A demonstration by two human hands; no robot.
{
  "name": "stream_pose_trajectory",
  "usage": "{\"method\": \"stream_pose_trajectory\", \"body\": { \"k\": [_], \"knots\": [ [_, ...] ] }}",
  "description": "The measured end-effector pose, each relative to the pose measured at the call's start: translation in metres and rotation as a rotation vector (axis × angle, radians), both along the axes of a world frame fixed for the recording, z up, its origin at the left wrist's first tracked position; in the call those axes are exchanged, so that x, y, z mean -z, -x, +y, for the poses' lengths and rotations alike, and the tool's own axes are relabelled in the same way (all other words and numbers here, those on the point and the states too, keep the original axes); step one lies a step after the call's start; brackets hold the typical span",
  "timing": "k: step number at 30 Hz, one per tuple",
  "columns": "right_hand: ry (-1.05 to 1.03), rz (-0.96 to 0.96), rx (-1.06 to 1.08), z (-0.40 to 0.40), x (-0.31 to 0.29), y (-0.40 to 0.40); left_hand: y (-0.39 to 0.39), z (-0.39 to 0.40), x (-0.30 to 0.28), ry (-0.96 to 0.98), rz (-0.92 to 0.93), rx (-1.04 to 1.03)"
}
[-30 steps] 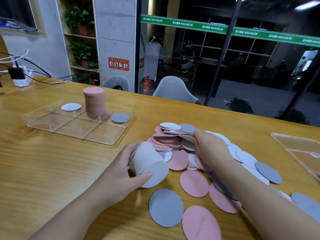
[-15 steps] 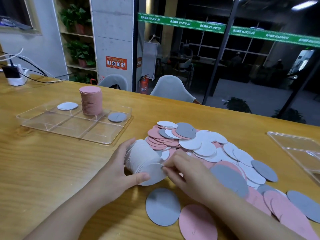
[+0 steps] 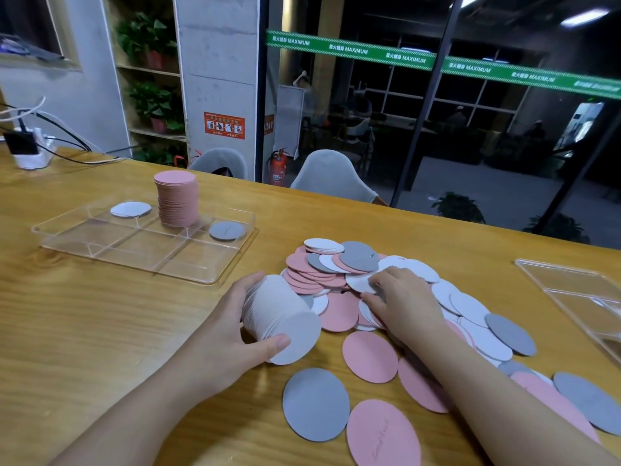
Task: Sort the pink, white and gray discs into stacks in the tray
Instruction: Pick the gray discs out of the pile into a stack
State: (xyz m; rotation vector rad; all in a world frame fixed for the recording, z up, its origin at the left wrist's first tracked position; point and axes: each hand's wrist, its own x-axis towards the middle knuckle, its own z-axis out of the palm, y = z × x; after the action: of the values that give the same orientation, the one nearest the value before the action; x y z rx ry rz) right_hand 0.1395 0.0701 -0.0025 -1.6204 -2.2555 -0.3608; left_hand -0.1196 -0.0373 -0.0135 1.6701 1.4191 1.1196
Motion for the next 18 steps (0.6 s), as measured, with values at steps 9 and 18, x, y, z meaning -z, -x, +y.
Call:
{"method": "stream_pose_trajectory", "body": {
  "k": [9,18],
  "knots": [
    [-0.24,0.384,-0.442,-0.032,-0.012,-0.007,0.0,-0.002,-0.001,-0.018,0.021,-0.002],
    [0.002,0.327,-0.66,-0.078,0.001,0.017,0.001,0.0,-0.001,0.002,-0.027,0.013]
  ]
}}
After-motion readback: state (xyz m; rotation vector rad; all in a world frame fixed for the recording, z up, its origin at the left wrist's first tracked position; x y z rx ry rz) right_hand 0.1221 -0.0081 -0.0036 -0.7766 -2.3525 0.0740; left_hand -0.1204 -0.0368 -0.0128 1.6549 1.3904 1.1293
